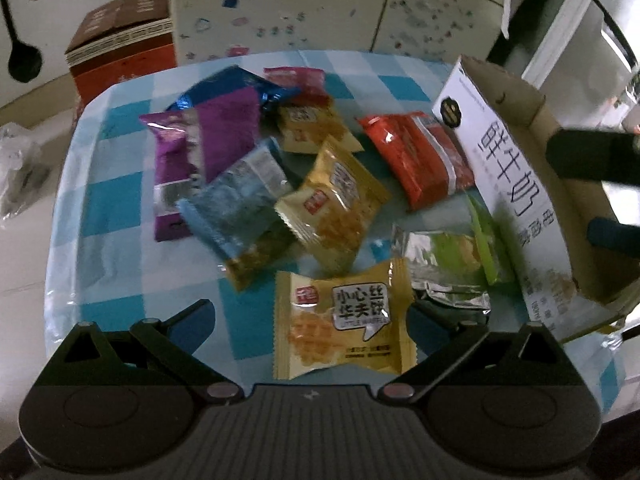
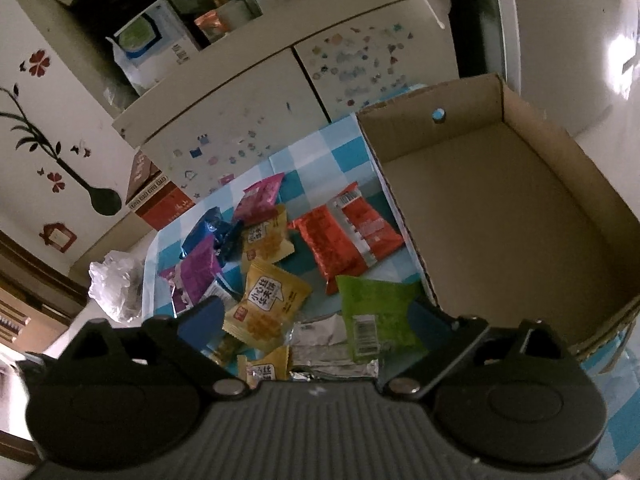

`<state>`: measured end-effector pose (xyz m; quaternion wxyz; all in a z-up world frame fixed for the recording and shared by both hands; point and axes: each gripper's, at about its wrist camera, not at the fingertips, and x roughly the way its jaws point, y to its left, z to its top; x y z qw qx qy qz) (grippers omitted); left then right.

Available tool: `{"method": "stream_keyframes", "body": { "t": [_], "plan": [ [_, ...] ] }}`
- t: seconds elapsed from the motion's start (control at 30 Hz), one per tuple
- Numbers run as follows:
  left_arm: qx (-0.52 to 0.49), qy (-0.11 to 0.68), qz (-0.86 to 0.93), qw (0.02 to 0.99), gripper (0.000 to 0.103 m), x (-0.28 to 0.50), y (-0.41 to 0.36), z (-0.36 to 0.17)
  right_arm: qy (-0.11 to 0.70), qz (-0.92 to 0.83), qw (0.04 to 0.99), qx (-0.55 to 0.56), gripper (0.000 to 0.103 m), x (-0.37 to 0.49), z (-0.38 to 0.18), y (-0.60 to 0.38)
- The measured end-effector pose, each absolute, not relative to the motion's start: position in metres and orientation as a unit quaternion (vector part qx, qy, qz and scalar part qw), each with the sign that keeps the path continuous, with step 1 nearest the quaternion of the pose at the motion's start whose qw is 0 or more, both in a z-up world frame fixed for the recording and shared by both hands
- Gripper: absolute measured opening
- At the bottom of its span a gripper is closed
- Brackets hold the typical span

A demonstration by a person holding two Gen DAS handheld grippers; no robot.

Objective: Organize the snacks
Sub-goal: 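Move the right tool toward the silver foil packet while the left tool approaches the yellow waffle packet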

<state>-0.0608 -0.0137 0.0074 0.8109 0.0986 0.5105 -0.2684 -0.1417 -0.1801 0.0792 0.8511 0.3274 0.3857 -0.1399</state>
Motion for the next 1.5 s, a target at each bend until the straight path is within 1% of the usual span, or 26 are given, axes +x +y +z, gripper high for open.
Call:
{"method": "stream_keyframes", "body": {
  "t": [0.2,0.33,0.47,0.7,1.03,1.17,1.3,1.4,1.5],
  "plan": [
    [0.123,0.51,-0.262,0.81,0.103,-0.061,-0.023,-0.01,0.391,-0.125,0.842,0.35,0.096,-0.141,0.072,-0.182],
    [0.121,0.522,-0.256,0.805,0.103,-0.058,-0.011,-0.015,0.398,-0.12,0.831,0.369,0.096,-0.137,0.063,-0.184],
    [0.141,0.533,-0.22,0.805,0.103,-0.054,0.008,-0.021,0.405,-0.085,0.826,0.384,0.096,-0.129,0.056,-0.181],
    [0.101,0.555,-0.189,0.804,0.103,-0.043,0.049,-0.021,0.421,-0.039,0.824,0.378,0.096,-0.099,0.041,-0.167],
    [0.01,0.557,-0.184,0.81,0.103,-0.031,0.065,-0.012,0.44,-0.066,0.827,0.344,0.097,-0.064,0.01,-0.162],
    [0.007,0.558,-0.174,0.812,0.103,-0.026,0.057,-0.015,0.448,-0.069,0.826,0.335,0.099,-0.06,0.008,-0.158],
    [0.025,0.559,-0.164,0.812,0.103,-0.03,0.055,-0.017,0.477,-0.064,0.814,0.324,0.1,-0.063,0.012,-0.151],
    [0.026,0.56,-0.158,0.813,0.103,-0.029,0.059,-0.019,0.48,-0.056,0.803,0.349,0.1,-0.072,0.013,-0.151],
    [0.021,0.559,-0.154,0.814,0.103,-0.027,0.062,-0.02,0.473,-0.036,0.777,0.414,0.1,-0.084,0.011,-0.159]
  ]
}}
